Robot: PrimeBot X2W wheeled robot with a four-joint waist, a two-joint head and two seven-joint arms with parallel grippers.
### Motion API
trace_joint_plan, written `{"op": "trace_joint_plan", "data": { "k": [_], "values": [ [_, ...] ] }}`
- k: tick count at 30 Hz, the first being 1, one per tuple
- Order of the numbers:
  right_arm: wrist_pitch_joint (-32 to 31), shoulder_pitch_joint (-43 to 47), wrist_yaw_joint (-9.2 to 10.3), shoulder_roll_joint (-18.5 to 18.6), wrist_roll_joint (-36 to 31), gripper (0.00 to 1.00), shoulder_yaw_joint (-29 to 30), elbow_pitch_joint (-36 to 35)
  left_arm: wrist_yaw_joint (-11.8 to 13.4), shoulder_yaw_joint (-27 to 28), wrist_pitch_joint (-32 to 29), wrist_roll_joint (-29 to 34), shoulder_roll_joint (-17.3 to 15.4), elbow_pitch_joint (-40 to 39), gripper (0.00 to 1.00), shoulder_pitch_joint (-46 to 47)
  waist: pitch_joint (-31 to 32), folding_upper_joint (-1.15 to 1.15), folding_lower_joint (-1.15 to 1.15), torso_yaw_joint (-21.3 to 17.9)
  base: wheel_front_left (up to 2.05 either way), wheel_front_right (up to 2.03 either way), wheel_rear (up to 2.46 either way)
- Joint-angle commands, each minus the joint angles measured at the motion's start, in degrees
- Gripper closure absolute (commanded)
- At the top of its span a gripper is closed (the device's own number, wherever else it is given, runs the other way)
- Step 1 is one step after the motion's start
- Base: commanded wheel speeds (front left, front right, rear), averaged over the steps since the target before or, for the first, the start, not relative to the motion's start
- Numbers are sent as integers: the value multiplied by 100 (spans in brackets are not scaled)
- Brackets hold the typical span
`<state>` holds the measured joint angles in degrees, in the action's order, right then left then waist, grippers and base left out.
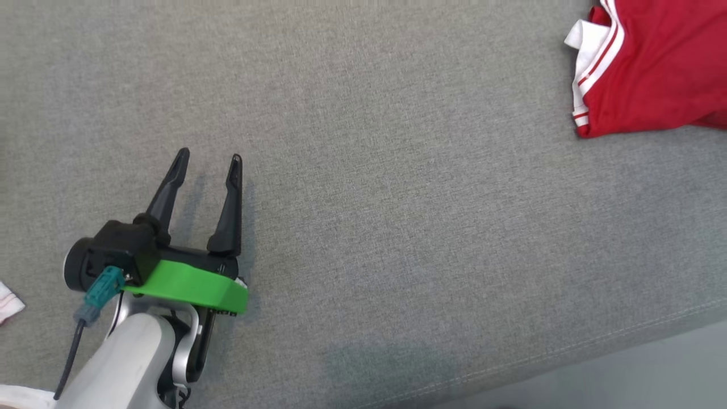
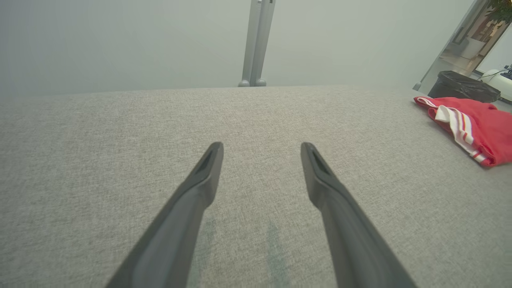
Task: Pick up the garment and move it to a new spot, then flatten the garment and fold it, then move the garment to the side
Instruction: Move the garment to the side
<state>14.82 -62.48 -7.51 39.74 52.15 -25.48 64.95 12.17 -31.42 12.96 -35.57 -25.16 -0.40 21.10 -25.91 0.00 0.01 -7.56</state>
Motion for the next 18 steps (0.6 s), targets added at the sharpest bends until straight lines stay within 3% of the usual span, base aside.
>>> {"op": "trace_joint_plan", "data": {
  "k": [1, 9, 18],
  "values": [
    [35, 153, 3, -1, -172, 0, 111, -170, -28, 3, 48, -21, 34, 54, 0, -100, 314, 0, -1, 28, 0, 0, 0],
    [35, 808, 3, -204, -970, 0, 481, -1321, -39, 68, 153, -139, 177, 237, 0, -394, 1046, 0, -1, 107, 0, 0, 0],
    [35, 1472, 3, -240, -1211, 0, 388, -2329, -13, 177, 205, -191, 248, 268, 0, -718, 1621, 0, -1, 285, 0, 0, 0]
  ]
}}
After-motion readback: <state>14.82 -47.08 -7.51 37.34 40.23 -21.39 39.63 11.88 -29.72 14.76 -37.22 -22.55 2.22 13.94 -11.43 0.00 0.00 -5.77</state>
